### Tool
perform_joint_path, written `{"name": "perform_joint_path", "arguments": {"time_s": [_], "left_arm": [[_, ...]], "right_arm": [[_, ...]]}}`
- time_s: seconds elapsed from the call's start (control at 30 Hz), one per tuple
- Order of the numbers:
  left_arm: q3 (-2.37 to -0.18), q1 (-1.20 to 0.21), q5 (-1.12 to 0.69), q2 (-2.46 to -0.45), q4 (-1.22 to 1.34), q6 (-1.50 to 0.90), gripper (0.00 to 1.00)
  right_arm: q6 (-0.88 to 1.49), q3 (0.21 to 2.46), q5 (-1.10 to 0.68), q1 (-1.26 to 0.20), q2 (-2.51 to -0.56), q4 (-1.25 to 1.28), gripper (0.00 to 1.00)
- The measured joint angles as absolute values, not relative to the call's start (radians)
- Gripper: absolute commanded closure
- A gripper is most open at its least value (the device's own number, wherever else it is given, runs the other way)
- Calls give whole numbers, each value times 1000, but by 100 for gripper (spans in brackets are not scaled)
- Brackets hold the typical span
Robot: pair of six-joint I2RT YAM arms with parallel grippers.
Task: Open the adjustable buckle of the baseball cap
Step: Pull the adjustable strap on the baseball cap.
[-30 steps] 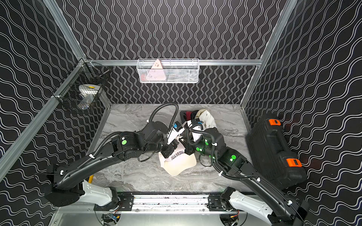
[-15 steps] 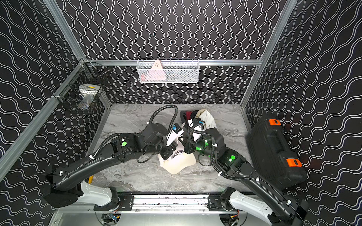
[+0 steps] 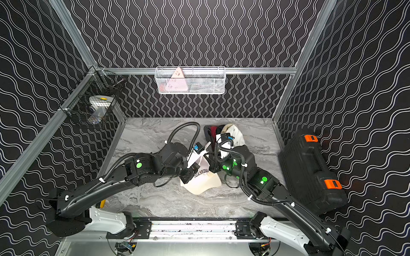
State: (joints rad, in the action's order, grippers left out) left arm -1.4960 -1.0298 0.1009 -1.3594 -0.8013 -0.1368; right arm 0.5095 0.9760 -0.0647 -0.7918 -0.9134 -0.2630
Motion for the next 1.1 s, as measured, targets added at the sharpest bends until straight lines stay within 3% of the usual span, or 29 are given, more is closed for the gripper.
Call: {"name": "perform_joint_path", "arguments": {"time_s": [1.1], "left_arm": [[-1377, -1030, 190, -1259, -766, -155, 100]], "right_arm": [[587, 931, 133, -772, -834, -297, 100]]}}
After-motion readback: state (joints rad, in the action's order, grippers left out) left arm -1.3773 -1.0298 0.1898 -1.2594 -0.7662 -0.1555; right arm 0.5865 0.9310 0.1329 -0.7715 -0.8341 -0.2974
